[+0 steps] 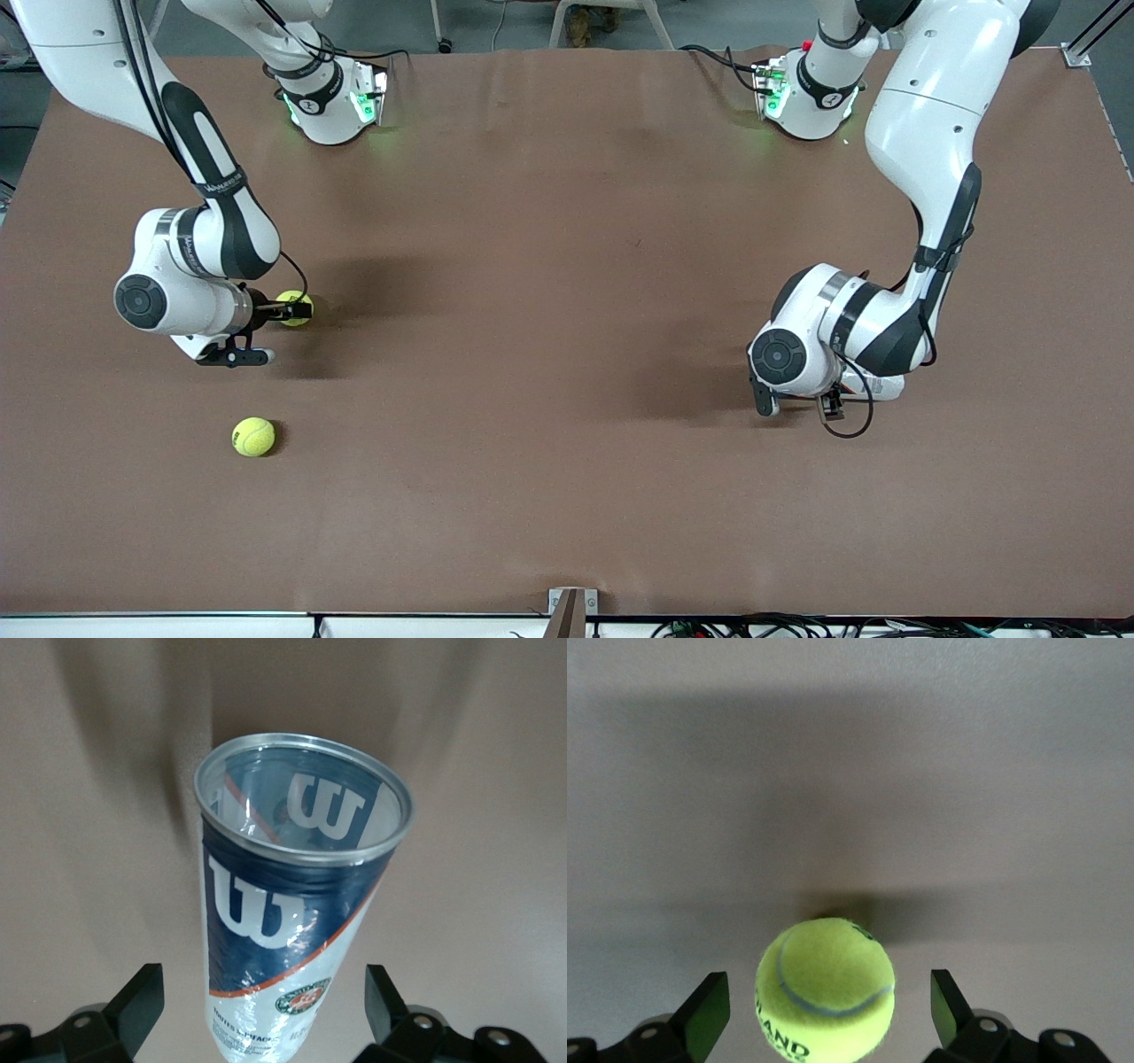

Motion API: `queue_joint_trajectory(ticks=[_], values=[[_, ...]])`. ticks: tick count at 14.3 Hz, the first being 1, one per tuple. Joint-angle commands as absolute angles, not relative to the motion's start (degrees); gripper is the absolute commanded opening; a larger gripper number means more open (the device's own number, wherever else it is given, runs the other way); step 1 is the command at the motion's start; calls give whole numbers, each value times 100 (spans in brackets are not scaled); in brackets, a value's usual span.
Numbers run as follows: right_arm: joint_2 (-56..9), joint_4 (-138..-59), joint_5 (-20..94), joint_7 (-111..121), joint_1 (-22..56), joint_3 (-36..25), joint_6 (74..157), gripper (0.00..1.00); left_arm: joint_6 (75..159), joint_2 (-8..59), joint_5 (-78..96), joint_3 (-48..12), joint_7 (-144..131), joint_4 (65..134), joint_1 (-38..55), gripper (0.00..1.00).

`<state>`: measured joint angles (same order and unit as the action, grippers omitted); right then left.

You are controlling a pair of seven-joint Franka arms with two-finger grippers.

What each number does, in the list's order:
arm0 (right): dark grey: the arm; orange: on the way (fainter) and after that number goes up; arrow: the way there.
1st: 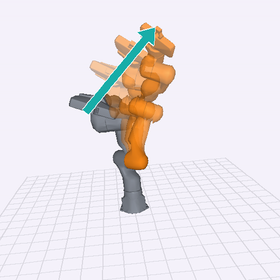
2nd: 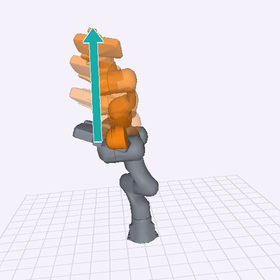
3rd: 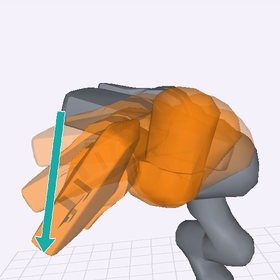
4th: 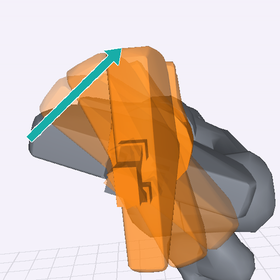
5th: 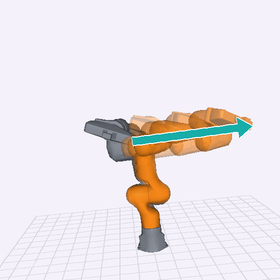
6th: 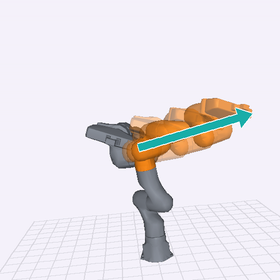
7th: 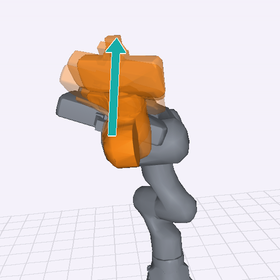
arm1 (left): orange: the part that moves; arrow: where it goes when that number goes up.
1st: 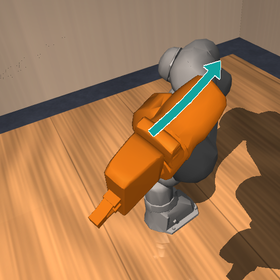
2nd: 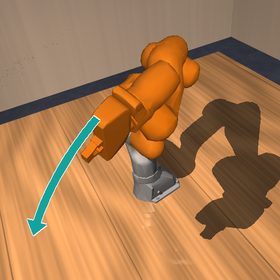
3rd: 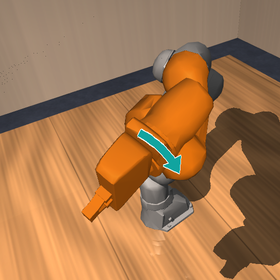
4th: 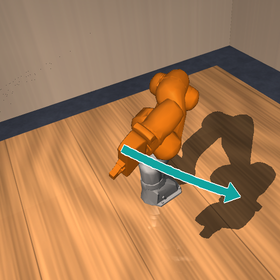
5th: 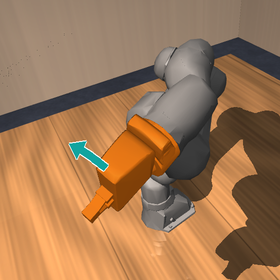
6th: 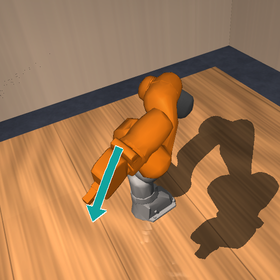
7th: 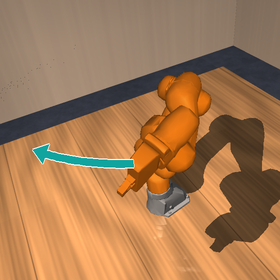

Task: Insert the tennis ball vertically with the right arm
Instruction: 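Grasp the tennis ball with the right gripper while the left gripper grasps the can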

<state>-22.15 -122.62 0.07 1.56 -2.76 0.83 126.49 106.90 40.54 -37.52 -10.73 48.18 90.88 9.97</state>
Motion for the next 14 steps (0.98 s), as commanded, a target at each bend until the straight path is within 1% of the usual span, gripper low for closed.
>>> queue_joint_trajectory(ticks=[1, 3, 7, 12, 14], values=[[-2171, -12392, 114, 97, -290, 105, 12735, 100, 10688, 4017, -3885, -1072, 4834, 9184, 1054, 100], [-2171, -12401, 114, 97, -290, 105, 12709, 100, 10688, 4017, -3955, -1063, 4790, 9202, 1142, 95], [-2171, -12454, 114, 97, -290, 105, 12727, 100, 10688, 4122, -4314, -1063, 4597, 9211, 1134, 95], [-2171, -12507, 114, 97, -299, 105, 12727, 100, 10714, 4175, -4368, -1063, 4342, 9316, 1099, 96], [-2171, -12516, 114, 97, -299, 105, 12727, 95, 10731, 4192, -4377, -1063, 4333, 9334, 1081, 95]])
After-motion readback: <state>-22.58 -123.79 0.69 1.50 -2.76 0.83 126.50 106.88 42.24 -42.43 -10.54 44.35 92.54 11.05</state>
